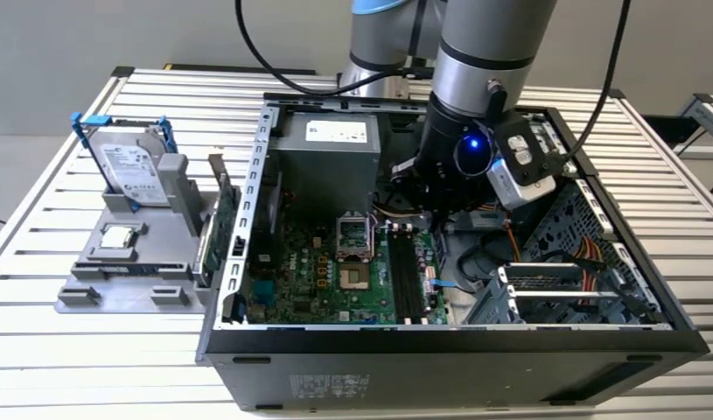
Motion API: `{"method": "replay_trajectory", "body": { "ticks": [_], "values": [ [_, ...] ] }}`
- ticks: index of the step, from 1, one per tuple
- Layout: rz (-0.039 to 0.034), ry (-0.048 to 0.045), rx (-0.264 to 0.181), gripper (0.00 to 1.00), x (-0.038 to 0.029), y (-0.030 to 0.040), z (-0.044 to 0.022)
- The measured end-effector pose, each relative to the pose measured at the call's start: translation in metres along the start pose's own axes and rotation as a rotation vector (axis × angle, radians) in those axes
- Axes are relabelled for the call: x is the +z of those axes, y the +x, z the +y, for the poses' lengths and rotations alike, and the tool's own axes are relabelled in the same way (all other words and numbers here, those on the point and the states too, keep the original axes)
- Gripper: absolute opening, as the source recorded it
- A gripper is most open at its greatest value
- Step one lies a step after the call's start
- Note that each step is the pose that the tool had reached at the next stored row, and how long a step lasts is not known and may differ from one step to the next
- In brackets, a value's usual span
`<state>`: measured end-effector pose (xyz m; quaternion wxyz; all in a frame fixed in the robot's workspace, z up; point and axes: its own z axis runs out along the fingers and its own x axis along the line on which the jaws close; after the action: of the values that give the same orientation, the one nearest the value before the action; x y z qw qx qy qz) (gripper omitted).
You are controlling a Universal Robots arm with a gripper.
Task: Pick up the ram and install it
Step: 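Insert the ram into the slot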
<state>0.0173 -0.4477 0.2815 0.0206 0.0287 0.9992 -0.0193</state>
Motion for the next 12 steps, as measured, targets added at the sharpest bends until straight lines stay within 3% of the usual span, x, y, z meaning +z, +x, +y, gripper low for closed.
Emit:
{"method": "replay_trajectory", "body": {
  "ticks": [6, 12],
  "values": [
    [0.0, 0.0001, 0.0, 0.0, 0.002, 0.0001, 0.0],
    [0.0, -0.0001, 0.0, 0.0, 0.009, 0.0004, 0.0003]
  ]
}}
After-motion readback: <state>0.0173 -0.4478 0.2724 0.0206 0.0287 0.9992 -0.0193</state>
